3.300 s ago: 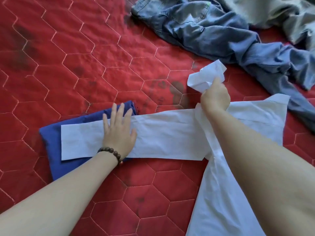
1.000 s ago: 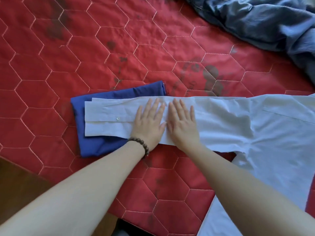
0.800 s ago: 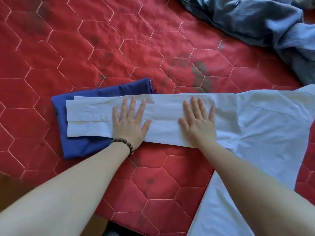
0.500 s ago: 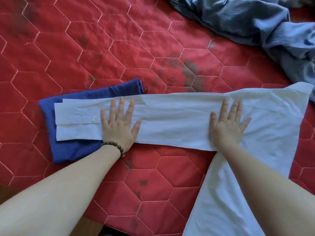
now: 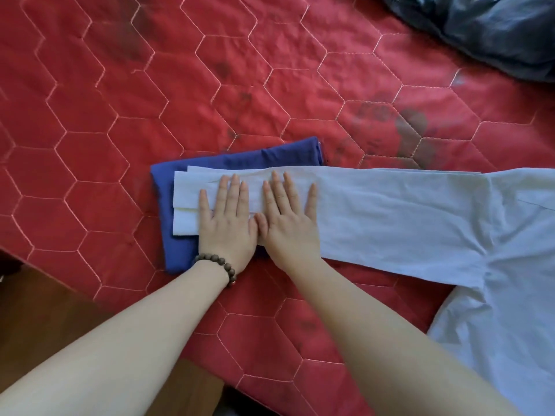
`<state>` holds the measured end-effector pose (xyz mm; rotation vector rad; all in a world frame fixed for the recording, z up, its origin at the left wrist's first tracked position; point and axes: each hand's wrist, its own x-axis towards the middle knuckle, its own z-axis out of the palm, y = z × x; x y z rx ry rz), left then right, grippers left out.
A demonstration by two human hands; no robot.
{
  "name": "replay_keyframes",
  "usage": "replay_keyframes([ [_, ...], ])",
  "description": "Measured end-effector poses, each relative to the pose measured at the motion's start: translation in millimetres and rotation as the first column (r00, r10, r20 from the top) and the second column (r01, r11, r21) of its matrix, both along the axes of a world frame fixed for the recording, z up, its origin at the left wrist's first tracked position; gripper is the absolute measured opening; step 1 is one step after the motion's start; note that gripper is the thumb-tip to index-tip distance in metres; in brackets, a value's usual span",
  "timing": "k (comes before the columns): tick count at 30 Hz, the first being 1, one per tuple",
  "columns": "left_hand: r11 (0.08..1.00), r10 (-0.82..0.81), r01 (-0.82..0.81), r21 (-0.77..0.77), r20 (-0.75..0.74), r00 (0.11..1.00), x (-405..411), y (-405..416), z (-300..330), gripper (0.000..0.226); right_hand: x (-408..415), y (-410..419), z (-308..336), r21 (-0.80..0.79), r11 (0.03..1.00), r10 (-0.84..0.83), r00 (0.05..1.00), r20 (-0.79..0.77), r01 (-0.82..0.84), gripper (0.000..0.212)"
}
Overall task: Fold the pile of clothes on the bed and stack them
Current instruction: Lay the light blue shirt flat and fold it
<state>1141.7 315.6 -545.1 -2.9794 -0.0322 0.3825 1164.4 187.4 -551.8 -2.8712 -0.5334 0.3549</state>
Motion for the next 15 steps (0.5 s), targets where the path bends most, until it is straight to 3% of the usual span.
replay_keyframes([
  [5, 0.995, -0.092, 0.094, -0.031, 0.048, 0.995, -2, 41, -8, 0.064, 2, 7, -8, -0.07, 0.998, -0.008, 0.999, -0.039, 0.006, 0.061],
  [11, 0.966, -0.227, 0.225, -0.128, 0.001, 0.974, 0, 58, -5, 0.094, 6, 6, -2, -0.085, 0.996, 0.024, 0.997, -0.069, -0.03, 0.073],
  [15, 0.92, -0.384, 0.384, -0.084, 0.015, 0.923, 6, 71, 4, 0.07, 8, 3, 1, -0.052, 0.998, 0.042, 0.995, -0.087, -0.046, 0.076],
])
